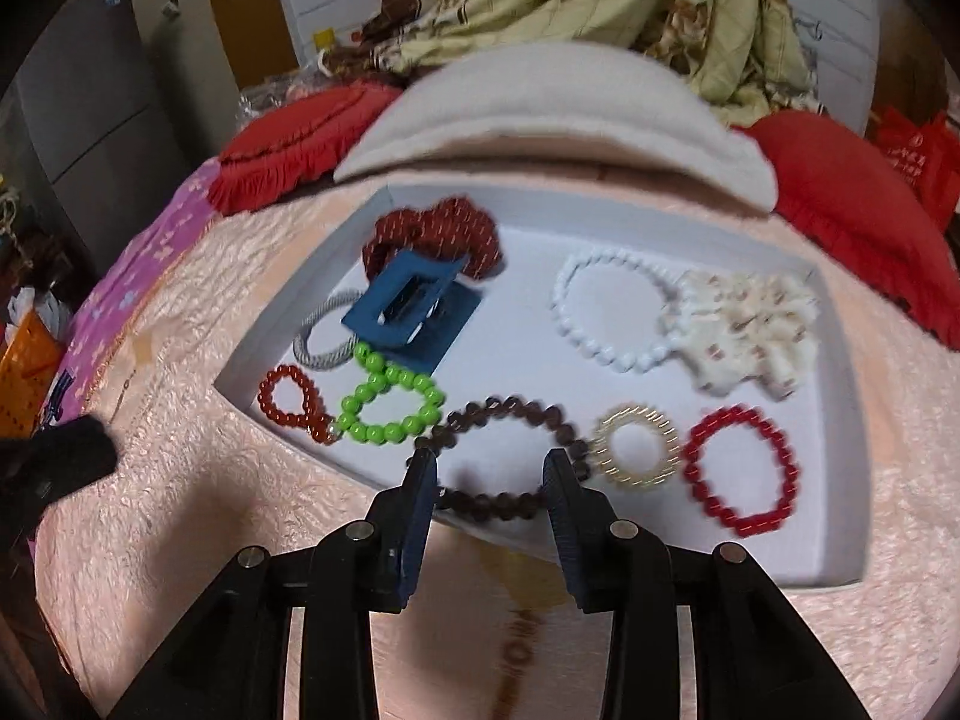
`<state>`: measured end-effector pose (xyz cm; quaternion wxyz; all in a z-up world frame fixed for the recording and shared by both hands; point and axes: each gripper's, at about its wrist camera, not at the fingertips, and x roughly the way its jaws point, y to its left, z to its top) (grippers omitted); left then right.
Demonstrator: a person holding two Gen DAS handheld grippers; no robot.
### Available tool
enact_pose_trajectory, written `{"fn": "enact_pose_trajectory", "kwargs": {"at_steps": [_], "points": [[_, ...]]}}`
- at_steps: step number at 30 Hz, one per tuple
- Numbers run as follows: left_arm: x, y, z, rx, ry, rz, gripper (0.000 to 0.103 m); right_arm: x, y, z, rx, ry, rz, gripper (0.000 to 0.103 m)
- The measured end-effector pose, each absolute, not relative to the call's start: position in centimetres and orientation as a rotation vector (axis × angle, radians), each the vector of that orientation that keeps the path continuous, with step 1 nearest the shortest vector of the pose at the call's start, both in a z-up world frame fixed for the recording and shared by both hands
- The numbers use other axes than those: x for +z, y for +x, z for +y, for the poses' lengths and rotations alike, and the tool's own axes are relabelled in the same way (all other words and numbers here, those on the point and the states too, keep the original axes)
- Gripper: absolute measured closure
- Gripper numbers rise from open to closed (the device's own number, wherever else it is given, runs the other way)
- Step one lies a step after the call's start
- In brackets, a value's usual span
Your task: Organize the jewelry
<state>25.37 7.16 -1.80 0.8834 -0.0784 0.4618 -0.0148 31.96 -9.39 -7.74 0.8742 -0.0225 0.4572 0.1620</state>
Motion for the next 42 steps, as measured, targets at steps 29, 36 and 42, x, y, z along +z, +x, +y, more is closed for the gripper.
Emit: {"fn": "enact_pose_trajectory", "kwargs": {"at_steps": [29, 36, 42], "points": [[-1.4, 17.8, 6.6, 0.009, -0.132, 0.912, 0.086, -4.6, 24.2, -21.4, 0.075, 0.174, 0.79, 0.068], [-1.2, 16.3, 6.3, 0.015, -0.142, 0.905, 0.086, -7.1, 27.5, -26.8, -0.034, 0.166, 0.886, 0.068], [-1.0, 15.8, 6.0, 0.02, -0.133, 0.899, 0.086, -7.2, 27.1, -25.8, 0.003, 0.119, 0.885, 0.068]]}}
